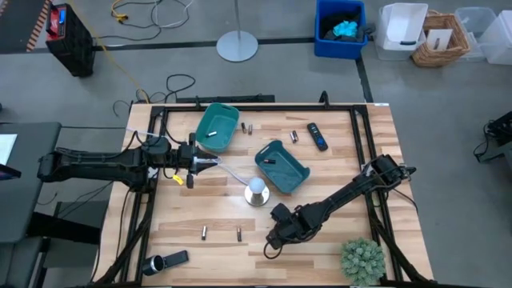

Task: Sort batteries
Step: Put the silver battery into the green bin

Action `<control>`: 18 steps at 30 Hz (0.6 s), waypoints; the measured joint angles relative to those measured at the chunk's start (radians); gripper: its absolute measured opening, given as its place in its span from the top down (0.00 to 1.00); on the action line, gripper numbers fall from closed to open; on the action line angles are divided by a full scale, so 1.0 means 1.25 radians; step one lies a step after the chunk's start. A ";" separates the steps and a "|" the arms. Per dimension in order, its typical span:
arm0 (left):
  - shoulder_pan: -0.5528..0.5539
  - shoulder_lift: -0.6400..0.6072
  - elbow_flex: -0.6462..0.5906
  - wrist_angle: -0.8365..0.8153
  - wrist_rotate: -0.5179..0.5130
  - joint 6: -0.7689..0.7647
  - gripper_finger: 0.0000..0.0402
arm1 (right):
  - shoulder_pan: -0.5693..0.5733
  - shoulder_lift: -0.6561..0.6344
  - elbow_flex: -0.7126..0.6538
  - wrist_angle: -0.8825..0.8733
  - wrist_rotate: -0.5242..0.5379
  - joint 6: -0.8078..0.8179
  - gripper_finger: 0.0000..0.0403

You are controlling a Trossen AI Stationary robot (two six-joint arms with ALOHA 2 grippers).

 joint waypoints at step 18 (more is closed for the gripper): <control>0.000 0.000 0.000 0.000 0.000 0.000 0.77 | -0.027 0.000 0.000 0.009 0.033 -0.104 0.76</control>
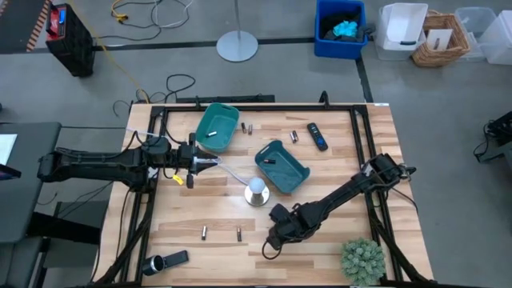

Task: Sort batteries
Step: Put the silver battery into the green bin

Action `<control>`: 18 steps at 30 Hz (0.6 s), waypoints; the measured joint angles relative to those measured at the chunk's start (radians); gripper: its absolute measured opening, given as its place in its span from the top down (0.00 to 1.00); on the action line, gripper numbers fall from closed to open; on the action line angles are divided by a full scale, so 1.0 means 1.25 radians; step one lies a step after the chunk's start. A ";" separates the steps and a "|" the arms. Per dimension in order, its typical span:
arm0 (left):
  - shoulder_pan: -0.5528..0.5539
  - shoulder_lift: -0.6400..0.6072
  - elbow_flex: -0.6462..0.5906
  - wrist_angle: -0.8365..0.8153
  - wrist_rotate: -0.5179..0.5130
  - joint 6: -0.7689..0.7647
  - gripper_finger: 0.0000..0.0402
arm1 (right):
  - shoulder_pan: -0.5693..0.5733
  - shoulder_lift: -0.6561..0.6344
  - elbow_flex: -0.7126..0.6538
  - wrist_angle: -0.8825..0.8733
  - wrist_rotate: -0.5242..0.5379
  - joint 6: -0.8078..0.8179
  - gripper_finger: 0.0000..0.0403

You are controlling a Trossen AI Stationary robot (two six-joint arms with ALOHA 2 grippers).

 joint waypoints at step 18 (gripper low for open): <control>0.000 0.000 0.000 0.000 0.000 0.000 0.77 | -0.024 0.002 -0.002 0.036 0.033 -0.244 0.76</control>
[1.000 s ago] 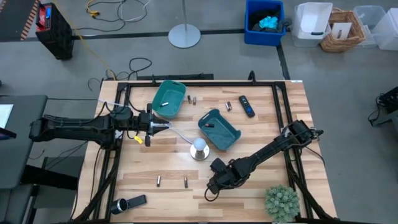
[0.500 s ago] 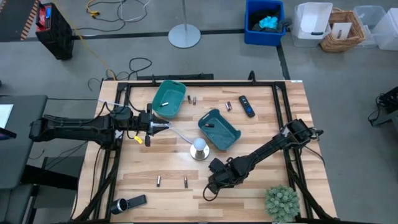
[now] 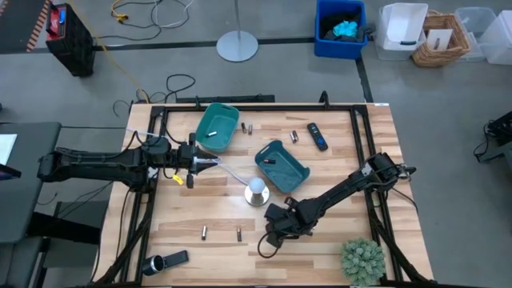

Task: Sort batteries
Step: Put the silver battery into the green bin

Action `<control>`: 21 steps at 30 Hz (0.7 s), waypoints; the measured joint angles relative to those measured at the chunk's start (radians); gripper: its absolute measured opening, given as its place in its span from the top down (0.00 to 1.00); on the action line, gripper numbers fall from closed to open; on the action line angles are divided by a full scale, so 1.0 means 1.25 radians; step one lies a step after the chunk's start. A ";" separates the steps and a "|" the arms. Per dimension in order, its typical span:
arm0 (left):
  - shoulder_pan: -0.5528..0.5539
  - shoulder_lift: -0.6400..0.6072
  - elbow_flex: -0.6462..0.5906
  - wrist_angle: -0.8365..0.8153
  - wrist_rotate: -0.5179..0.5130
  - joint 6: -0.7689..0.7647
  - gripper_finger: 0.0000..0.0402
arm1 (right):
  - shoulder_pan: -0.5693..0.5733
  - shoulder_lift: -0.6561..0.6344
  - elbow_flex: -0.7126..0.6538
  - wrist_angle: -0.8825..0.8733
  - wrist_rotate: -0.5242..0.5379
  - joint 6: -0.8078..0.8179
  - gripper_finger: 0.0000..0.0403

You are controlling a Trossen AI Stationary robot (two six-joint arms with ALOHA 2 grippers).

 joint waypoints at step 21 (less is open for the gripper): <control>0.000 0.000 0.000 0.000 0.000 0.000 0.77 | 0.001 -0.035 -0.003 0.023 0.039 -0.109 0.76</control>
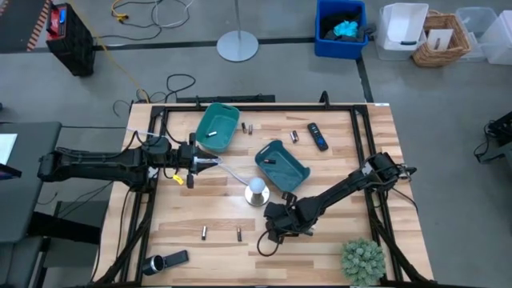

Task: Sort batteries
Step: Put the silver battery into the green bin

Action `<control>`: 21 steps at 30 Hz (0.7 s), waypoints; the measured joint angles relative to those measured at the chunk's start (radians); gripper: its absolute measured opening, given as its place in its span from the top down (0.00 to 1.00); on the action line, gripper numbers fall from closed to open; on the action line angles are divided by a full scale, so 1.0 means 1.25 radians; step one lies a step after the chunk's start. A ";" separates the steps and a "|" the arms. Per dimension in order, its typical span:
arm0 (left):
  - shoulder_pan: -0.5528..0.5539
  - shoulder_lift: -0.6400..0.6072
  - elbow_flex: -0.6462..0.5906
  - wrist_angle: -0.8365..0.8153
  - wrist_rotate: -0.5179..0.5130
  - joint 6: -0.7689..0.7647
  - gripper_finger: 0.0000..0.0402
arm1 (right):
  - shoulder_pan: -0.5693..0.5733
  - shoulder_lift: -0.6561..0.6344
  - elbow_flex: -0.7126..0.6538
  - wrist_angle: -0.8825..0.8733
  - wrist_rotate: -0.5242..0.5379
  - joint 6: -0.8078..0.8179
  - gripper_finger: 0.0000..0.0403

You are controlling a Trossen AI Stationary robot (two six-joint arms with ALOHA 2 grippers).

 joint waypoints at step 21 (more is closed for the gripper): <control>0.000 0.000 0.000 0.001 0.000 0.000 0.77 | 0.034 -0.064 0.002 0.045 0.009 -0.044 0.76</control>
